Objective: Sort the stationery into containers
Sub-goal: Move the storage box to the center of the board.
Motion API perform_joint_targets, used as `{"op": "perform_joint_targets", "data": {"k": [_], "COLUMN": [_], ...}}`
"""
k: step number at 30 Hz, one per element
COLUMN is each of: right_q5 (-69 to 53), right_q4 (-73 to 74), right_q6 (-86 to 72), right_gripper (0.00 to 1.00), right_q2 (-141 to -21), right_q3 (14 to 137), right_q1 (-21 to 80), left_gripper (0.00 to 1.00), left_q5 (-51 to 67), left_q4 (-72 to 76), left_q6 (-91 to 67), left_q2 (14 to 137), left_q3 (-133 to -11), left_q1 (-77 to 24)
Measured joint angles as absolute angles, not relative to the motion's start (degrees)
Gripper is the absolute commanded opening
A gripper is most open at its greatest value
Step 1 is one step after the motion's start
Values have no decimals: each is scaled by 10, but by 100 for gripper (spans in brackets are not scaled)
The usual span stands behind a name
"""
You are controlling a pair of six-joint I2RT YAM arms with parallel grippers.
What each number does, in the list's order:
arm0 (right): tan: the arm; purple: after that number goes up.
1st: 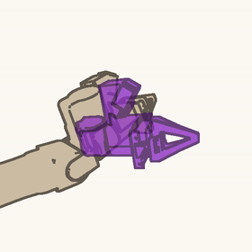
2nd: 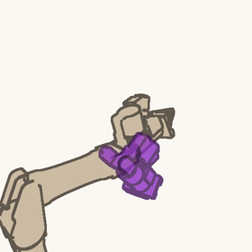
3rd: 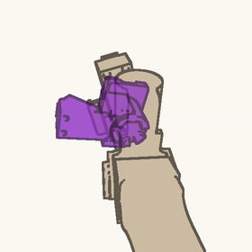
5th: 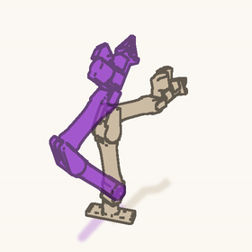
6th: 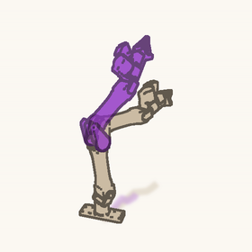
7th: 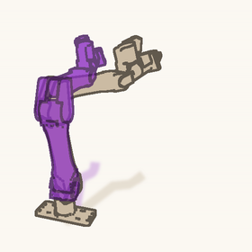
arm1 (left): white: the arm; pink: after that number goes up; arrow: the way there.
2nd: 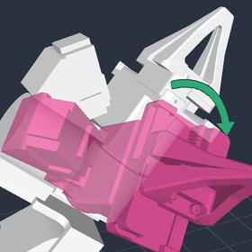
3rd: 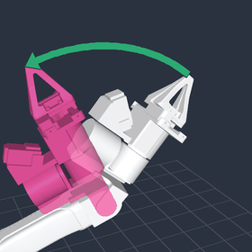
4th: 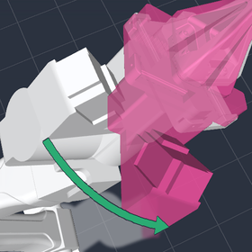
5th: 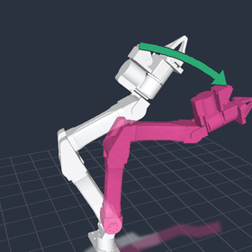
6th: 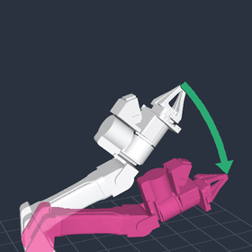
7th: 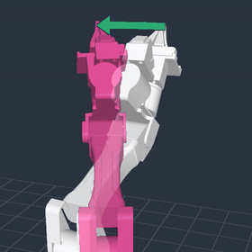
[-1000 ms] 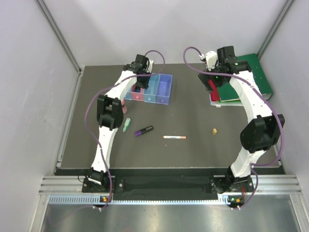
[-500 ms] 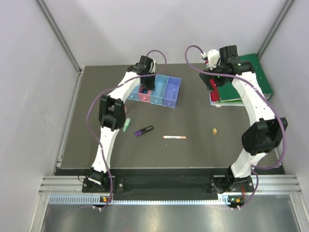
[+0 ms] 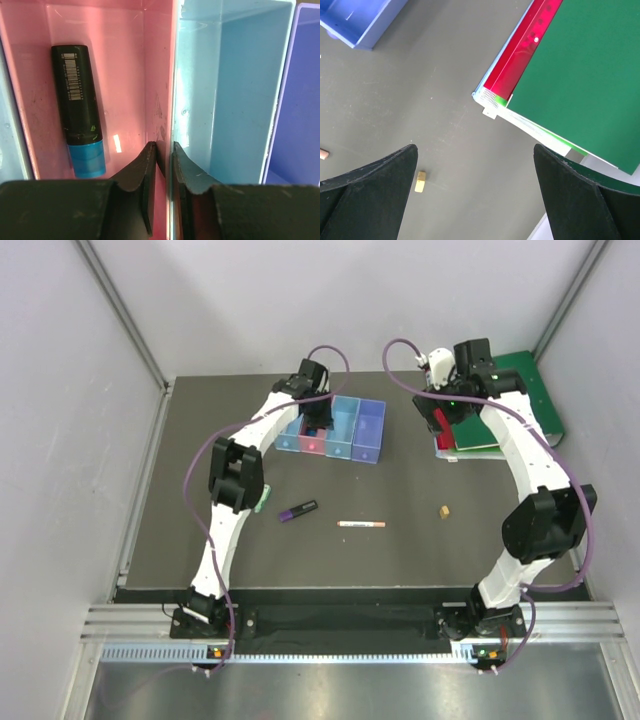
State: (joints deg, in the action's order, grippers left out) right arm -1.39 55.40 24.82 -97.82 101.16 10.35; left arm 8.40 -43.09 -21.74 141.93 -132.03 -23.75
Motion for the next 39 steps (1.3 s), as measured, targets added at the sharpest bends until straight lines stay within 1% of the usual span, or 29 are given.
{"op": "perform_joint_targets", "data": {"k": [3,6,13,15,23,27,33,39], "right_q5": [-14,-15,-16,-16,-18,-18,-19,-23], "right_q4": [553,553,553,553,552,552,551,551], "right_q6": [248,248,249,249,249,249,248,248], "right_gripper": [100,100,99,100,99,100,100,100], "right_q2": [-976,-973,-966,-964,-957,-954,-942,-940], "right_q3": [1007,1000,990,990,985,982,974,970], "right_q1": [103,104,104,104,103,103,103,103], "left_gripper": [16,11,8,6,6,5,2,2], "left_q5": [87,87,81,80,67,55,36,27], "left_q4": [-415,-407,-407,-409,-416,-415,-409,-406], "left_q6": [-236,-253,-288,-298,-331,-332,-329,-330], "left_q2": [1411,1402,1381,1372,1321,1316,1311,1291], "left_q3": [-1301,-1284,-1262,-1253,-1192,-1176,-1146,-1115], "left_q1": [-238,-242,-267,-274,-298,-303,-304,-304]}}
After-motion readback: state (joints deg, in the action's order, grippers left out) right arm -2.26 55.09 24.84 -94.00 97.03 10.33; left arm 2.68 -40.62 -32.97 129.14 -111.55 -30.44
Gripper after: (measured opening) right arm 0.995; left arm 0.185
